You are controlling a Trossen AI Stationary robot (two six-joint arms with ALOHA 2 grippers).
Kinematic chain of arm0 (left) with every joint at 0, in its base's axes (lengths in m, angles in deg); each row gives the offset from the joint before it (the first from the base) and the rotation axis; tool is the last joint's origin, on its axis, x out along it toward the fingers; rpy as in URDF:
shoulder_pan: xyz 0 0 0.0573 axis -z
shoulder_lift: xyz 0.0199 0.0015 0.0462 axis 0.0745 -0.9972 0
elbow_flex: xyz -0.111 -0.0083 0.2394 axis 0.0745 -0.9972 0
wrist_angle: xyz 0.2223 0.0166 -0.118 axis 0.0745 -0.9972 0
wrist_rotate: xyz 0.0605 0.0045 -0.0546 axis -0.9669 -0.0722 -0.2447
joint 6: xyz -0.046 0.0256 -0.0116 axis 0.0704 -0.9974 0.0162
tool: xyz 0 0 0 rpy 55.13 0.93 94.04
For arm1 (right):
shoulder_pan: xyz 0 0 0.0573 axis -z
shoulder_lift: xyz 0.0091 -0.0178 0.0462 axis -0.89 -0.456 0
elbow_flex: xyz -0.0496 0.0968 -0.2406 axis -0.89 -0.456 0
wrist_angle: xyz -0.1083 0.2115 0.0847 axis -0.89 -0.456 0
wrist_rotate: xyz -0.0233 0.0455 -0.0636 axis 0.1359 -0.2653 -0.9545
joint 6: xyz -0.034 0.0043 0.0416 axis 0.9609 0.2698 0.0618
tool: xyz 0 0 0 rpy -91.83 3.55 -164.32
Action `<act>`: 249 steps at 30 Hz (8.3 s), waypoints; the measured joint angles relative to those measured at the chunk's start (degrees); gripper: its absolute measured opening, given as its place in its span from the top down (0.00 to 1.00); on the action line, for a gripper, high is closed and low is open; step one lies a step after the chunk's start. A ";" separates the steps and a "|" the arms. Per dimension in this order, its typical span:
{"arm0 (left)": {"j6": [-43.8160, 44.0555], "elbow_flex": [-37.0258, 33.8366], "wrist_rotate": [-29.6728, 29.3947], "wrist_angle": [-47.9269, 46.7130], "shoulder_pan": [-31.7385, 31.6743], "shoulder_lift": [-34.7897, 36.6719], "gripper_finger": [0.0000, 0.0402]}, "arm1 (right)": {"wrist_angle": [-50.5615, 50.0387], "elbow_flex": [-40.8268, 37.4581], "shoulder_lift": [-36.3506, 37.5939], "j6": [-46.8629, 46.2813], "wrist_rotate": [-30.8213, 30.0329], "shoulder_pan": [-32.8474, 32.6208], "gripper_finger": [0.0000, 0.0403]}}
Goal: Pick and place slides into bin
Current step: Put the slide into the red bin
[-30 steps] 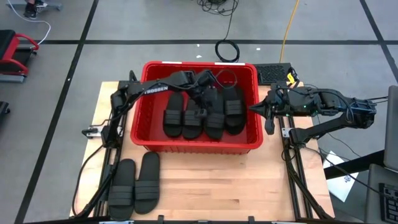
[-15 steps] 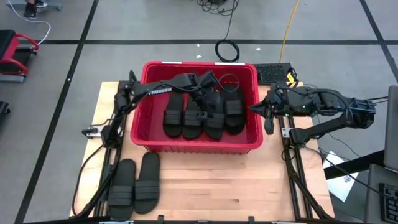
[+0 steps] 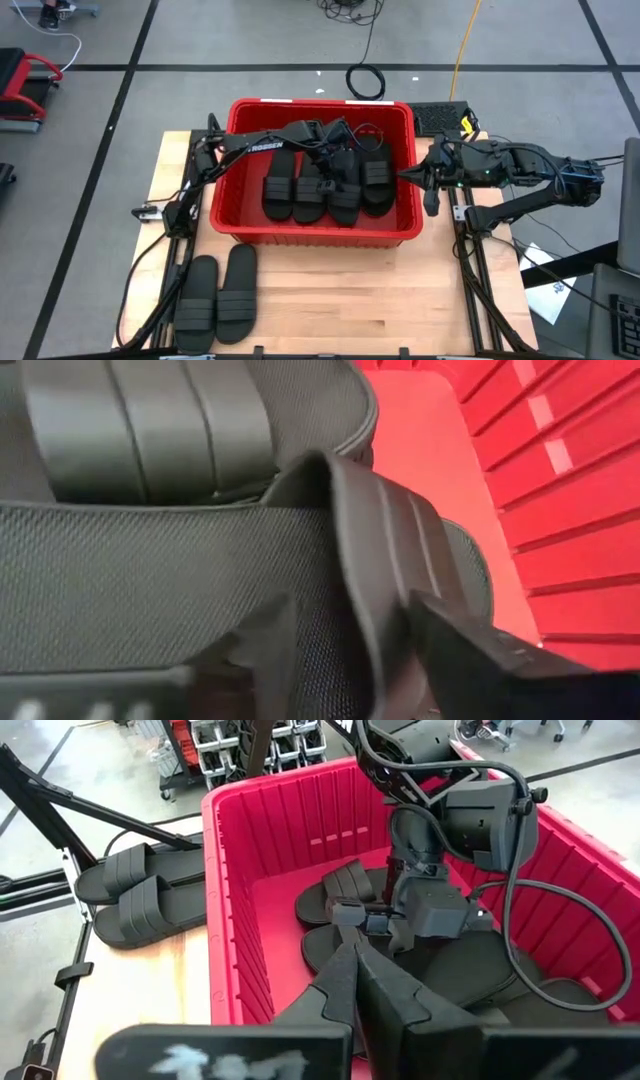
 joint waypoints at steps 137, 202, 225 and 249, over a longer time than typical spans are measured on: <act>33.82 -53.05 -58.93 30.60 62.66 60.95 1.00 | 79.69 -25.90 -19.98 0.24 37.96 -0.46 1.00; 88.45 -81.20 -23.27 37.13 65.57 63.18 0.23 | 42.68 -25.88 -2.08 8.15 48.26 28.07 1.00; 70.05 -68.08 -12.14 41.19 64.72 58.05 0.98 | 42.80 -25.90 -2.10 10.12 51.25 34.76 1.00; 19.01 -18.07 -28.41 -22.84 11.31 53.95 0.99 | 42.69 -25.90 -2.10 15.76 54.28 38.62 1.00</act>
